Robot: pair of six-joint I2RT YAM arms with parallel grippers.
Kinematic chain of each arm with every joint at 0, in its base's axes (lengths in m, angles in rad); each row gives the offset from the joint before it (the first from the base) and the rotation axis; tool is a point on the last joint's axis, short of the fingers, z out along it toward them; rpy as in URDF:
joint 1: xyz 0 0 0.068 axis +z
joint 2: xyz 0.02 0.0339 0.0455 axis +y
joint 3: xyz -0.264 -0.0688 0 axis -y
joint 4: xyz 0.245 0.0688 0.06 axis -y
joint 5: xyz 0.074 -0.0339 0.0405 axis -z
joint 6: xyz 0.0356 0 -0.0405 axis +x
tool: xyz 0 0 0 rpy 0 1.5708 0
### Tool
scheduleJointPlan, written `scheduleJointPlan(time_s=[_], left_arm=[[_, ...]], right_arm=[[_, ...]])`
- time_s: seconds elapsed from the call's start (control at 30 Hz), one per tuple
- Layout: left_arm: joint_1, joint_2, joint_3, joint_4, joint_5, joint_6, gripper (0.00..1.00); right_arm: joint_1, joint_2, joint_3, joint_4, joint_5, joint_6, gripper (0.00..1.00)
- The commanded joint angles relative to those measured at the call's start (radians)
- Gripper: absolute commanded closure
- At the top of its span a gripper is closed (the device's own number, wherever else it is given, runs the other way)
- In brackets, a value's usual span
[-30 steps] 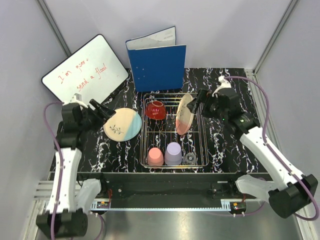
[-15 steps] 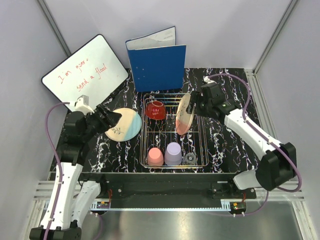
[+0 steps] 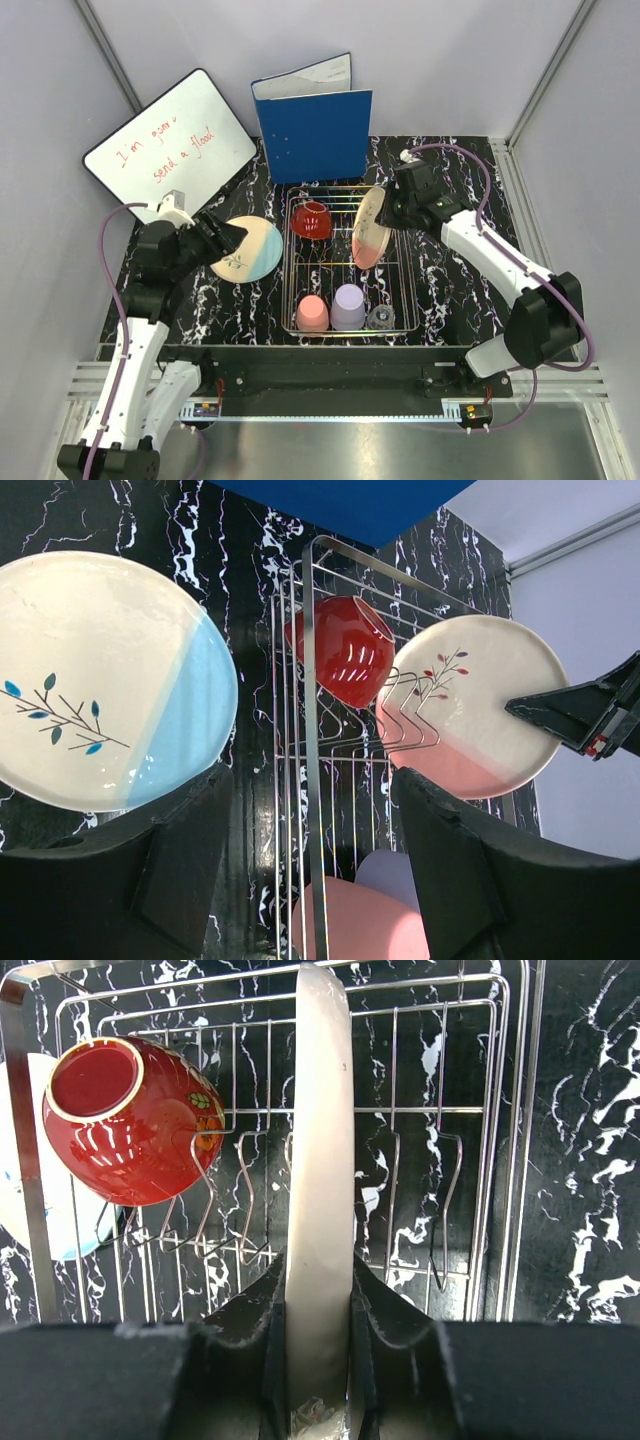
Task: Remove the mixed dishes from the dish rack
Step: Pick up the plate from the dish rack, then place the plate at the center of the board.
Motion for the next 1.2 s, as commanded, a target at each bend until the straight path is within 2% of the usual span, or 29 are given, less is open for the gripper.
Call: scheduleJointPlan(time_s=[0.0, 0.13, 0.37, 0.47, 0.53, 0.63, 0.67, 0.73, 0.77, 0.83, 0.93, 1.03, 1.17], left_arm=[[-0.006, 0.009, -0.001, 0.075, -0.01, -0.005, 0.31], [-0.008, 0.03, 0.002, 0.084, -0.005, -0.021, 0.3], [-0.009, 0.067, 0.031, 0.098, -0.007, -0.03, 0.29], [-0.011, 0.084, 0.034, 0.136, 0.015, -0.044, 0.28], [-0.011, 0.09, 0.022, 0.182, 0.08, -0.071, 0.27], [-0.011, 0.076, -0.034, 0.373, 0.226, -0.169, 0.23], [-0.011, 0.069, -0.057, 0.512, 0.261, -0.206, 0.22], [-0.011, 0.056, -0.137, 0.685, 0.366, -0.335, 0.19], [-0.011, 0.058, -0.165, 0.848, 0.392, -0.382, 0.16], [-0.011, 0.078, -0.247, 1.02, 0.447, -0.54, 0.06], [-0.013, 0.148, -0.332, 1.455, 0.499, -0.728, 0.01], [-0.014, 0.237, -0.372, 1.686, 0.521, -0.867, 0.01], [-0.034, 0.293, -0.346, 1.765, 0.55, -0.908, 0.01]], right_arm=[[-0.001, -0.108, 0.079, -0.014, 0.074, -0.031, 1.0], [-0.004, -0.166, 0.195, -0.106, 0.088, -0.044, 1.0], [-0.002, -0.258, 0.28, -0.184, 0.074, -0.041, 1.0], [-0.001, -0.314, 0.253, -0.142, 0.022, -0.035, 1.0], [-0.002, -0.384, 0.185, -0.037, -0.072, -0.017, 1.0], [-0.002, -0.461, 0.102, 0.105, -0.209, 0.035, 1.0], [-0.001, -0.478, 0.084, 0.141, -0.237, 0.051, 1.0], [-0.002, -0.518, 0.038, 0.23, -0.298, 0.102, 1.0], [-0.002, -0.524, 0.026, 0.253, -0.315, 0.12, 1.0], [-0.002, -0.536, -0.014, 0.315, -0.369, 0.184, 1.0], [-0.002, -0.561, -0.109, 0.47, -0.438, 0.284, 1.0], [-0.004, -0.559, -0.192, 0.619, -0.485, 0.37, 1.0], [-0.002, -0.526, -0.284, 0.811, -0.544, 0.488, 1.0]])
